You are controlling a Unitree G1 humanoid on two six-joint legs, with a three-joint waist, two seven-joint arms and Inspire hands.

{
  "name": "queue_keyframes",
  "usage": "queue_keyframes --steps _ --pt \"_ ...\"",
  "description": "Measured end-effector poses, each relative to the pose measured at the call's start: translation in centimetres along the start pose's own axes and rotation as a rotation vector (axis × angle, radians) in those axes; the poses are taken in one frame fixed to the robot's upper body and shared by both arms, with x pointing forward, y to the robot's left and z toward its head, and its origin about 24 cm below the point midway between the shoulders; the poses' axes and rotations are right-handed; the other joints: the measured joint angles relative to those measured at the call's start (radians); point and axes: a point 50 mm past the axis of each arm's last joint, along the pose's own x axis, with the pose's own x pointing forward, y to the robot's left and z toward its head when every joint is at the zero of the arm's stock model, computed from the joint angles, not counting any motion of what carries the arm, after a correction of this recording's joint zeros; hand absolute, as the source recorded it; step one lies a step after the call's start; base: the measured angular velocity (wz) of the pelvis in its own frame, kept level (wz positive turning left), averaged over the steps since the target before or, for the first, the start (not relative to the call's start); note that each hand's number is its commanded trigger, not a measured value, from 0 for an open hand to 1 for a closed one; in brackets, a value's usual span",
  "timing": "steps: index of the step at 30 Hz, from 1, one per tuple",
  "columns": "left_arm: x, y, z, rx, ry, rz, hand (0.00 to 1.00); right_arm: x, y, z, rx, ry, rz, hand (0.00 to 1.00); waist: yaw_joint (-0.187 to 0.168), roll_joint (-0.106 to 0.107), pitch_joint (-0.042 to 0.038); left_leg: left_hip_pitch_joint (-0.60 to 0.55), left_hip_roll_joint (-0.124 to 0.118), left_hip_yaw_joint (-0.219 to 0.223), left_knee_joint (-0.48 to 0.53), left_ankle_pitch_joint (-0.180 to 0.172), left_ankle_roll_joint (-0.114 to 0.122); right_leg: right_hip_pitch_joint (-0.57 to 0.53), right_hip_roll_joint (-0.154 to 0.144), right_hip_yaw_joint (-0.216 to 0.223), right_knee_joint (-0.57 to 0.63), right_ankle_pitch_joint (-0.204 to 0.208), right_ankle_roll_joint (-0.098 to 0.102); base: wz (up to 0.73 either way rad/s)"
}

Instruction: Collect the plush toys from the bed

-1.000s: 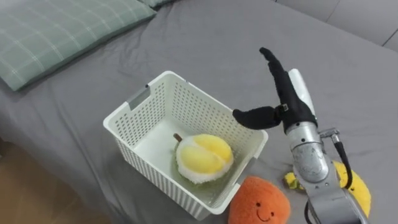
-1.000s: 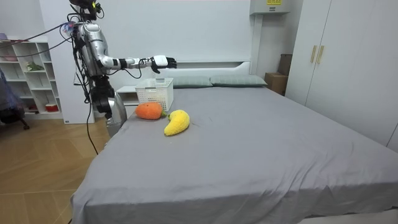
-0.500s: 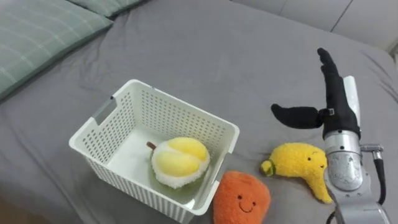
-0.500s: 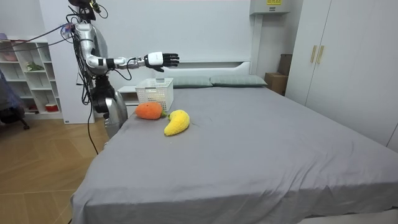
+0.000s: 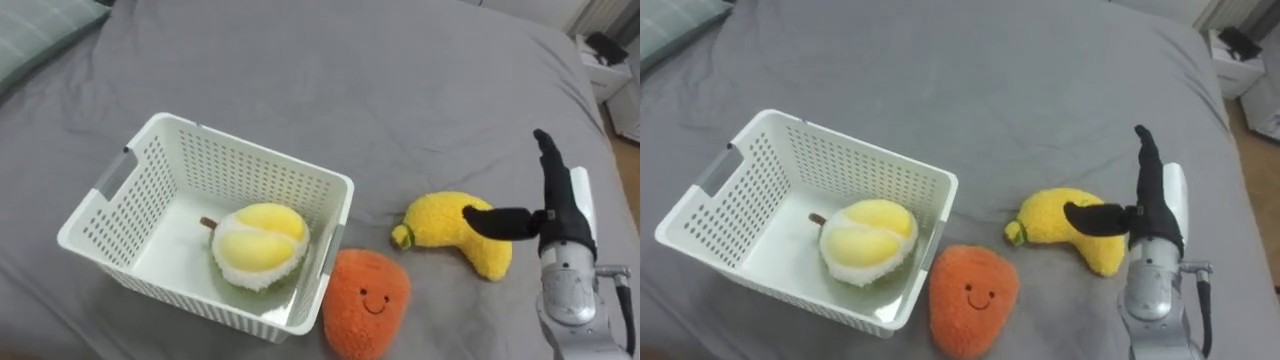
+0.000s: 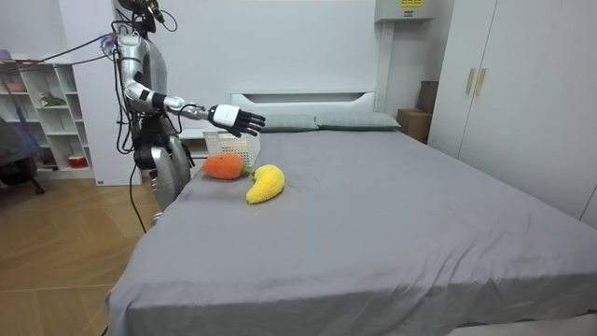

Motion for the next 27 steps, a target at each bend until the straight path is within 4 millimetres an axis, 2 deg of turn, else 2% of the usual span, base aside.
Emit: queue_keyframes --steps 3,6,9,12,15,23,27 --pt "0.1 -0.2 1.1 -0.011 -0.024 -0.007 0.00 1.7 -0.5 -0.2 -0.029 0.033 -0.015 0.00 0.000 0.006 0.0037 -0.034 0.001 0.018 -0.003 0.006 0.003 -0.040 -0.002 0.000 -0.002 0.001 0.000 -0.12" --pt "0.3 -0.2 2.3 0.003 -0.055 -0.015 0.00 2.8 -1.2 -0.6 -0.066 0.065 -0.038 0.00 0.022 0.007 0.0049 -0.068 0.003 0.023 -0.004 0.006 0.002 -0.075 -0.001 -0.001 -0.001 0.001 0.001 -0.08" --pt "0.3 -0.6 3.0 0.021 -0.077 -0.033 0.00 3.7 -1.6 -0.6 -0.092 0.085 -0.053 0.00 0.028 0.007 0.0055 -0.096 0.004 0.024 -0.003 0.006 0.002 -0.102 -0.002 -0.015 -0.002 0.001 0.001 -0.01" --pt "0.2 -0.9 3.2 0.006 -0.076 -0.052 0.00 4.3 -1.5 -0.7 -0.124 0.095 -0.036 0.00 0.029 0.005 0.0072 -0.114 0.005 0.022 -0.004 0.006 0.002 -0.114 -0.001 -0.023 -0.003 0.001 0.001 0.00" --pt "0.3 -0.8 3.5 -0.001 -0.078 -0.054 0.00 4.7 -1.3 -1.0 -0.141 0.126 -0.024 0.00 0.028 0.002 0.0132 -0.124 0.006 0.020 -0.010 0.006 0.002 -0.129 -0.001 -0.026 -0.002 0.001 0.001 0.00" --pt "0.3 -1.6 5.2 0.032 -0.123 -0.081 0.00 5.2 -0.4 -1.4 -0.152 0.176 0.041 0.00 0.033 0.001 0.0160 -0.147 0.003 0.012 -0.011 0.006 0.002 -0.147 -0.004 -0.028 -0.004 -0.001 0.003 0.03" --pt "0.2 -1.9 5.1 0.039 -0.123 -0.097 0.00 5.7 -0.3 -1.6 -0.159 0.210 0.057 0.00 0.034 0.004 0.0192 -0.148 -0.002 0.011 -0.011 0.006 0.001 -0.145 -0.017 -0.041 -0.004 -0.008 0.006 0.01"
